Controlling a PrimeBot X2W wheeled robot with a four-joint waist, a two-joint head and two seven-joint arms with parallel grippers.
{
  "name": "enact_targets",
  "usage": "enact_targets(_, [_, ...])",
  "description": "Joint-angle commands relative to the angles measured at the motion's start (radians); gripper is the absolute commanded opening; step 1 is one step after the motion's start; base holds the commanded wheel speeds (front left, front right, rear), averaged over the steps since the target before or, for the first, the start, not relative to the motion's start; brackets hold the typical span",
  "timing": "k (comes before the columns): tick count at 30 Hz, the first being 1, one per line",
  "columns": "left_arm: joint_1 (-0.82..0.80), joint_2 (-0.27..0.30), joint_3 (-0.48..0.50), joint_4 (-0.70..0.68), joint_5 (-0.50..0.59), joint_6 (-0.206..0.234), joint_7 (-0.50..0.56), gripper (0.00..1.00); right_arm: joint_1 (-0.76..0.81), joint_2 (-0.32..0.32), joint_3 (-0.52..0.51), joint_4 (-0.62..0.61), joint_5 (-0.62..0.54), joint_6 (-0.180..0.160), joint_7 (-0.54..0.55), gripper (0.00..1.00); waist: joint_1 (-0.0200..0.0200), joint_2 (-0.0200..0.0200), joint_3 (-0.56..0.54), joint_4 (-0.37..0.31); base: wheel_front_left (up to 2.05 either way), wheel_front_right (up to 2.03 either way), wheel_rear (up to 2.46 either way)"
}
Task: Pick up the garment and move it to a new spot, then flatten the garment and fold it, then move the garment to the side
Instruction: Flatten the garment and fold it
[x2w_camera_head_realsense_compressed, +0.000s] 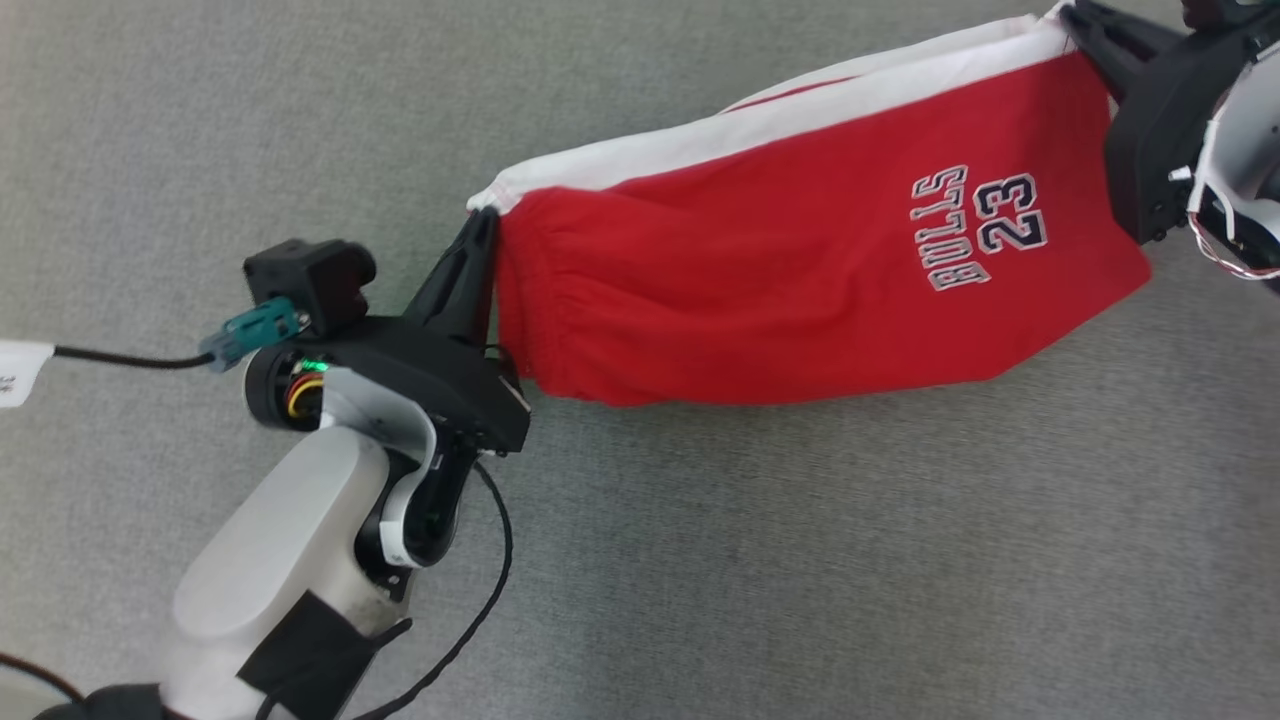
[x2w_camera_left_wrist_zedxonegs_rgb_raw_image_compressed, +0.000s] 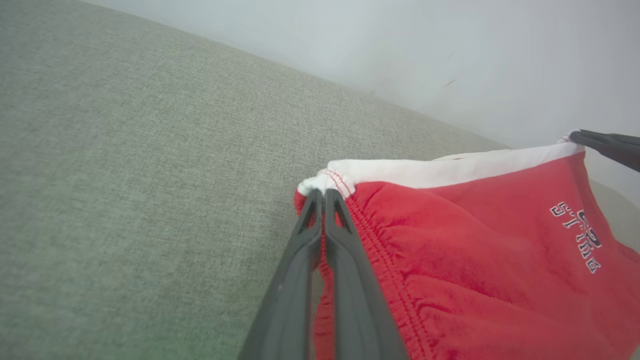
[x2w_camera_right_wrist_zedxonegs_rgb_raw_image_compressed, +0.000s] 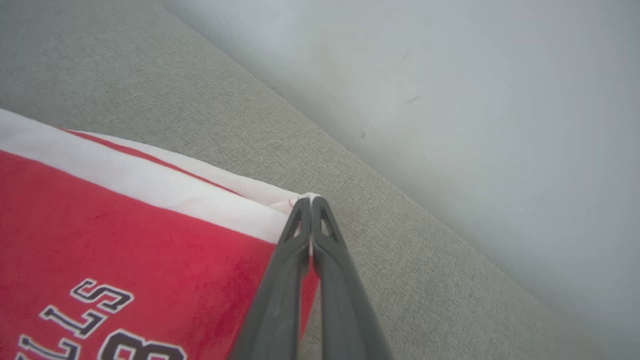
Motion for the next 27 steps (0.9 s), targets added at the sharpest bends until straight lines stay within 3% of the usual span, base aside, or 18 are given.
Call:
enact_targets(1, [-0.017, -0.007, -0.006, 0.012, 0.014, -0.007, -0.001, 0.00, -0.016, 0.003, 0.024, 0.015, -0.009, -0.002, -0.008, 0.00, -0.0002, -0.0002, 0.028, 0.031, 0.00, 0.00, 0.00])
enact_targets(7, [-0.065, -0.040, -0.026, 0.068, 0.023, -0.033, -0.011, 0.00, -0.082, 0.024, 0.101, 0.101, 0.009, -0.002, -0.073, 0.00, -0.0002, -0.0002, 0.028, 0.043, 0.00, 0.00, 0.00])
enact_targets(8, [-0.071, -0.044, -0.031, 0.072, 0.030, -0.041, -0.018, 0.16, -0.092, 0.024, 0.115, 0.107, -0.004, -0.002, -0.097, 0.00, -0.0002, -0.0002, 0.028, 0.044, 0.00, 0.00, 0.00])
enact_targets(9, [-0.078, -0.048, -0.033, 0.077, 0.033, -0.048, -0.024, 0.67, -0.101, 0.020, 0.129, 0.121, -0.016, -0.002, -0.119, 0.00, -0.0002, -0.0002, 0.026, 0.046, 0.00, 0.00, 0.00])
enact_targets(10, [-0.082, -0.051, -0.031, 0.086, 0.031, -0.052, -0.032, 1.00, -0.101, 0.025, 0.135, 0.140, -0.007, -0.002, -0.139, 0.31, -0.0002, -0.0002, 0.024, 0.046, 0.00, 0.00, 0.00])
enact_targets(11, [-0.084, -0.051, -0.032, 0.095, 0.034, -0.054, -0.038, 1.00, -0.103, 0.032, 0.145, 0.151, 0.000, -0.002, -0.158, 1.00, -0.0002, -0.0002, 0.021, 0.046, 0.00, 0.00, 0.00])
enact_targets(15, [-0.085, -0.057, -0.026, 0.119, 0.043, -0.058, -0.073, 1.00, -0.125, 0.054, 0.159, 0.209, 0.013, -0.002, -0.225, 1.00, -0.0002, -0.0002, 0.001, 0.041, 0.00, 0.00, 0.00])
enact_targets(19, [-0.039, -0.032, -0.005, 0.124, 0.064, -0.032, -0.129, 1.00, -0.116, 0.062, 0.147, 0.275, 0.040, -0.002, -0.255, 1.00, -0.0002, -0.0002, -0.040, 0.033, 0.00, 0.00, 0.00])
enact_targets(27, [0.142, 0.078, 0.026, -0.012, 0.170, 0.003, -0.176, 1.00, -0.040, 0.081, 0.090, 0.388, 0.197, -0.002, -0.137, 1.00, -0.0002, -0.0002, -0.147, 0.027, 0.00, 0.00, 0.00])
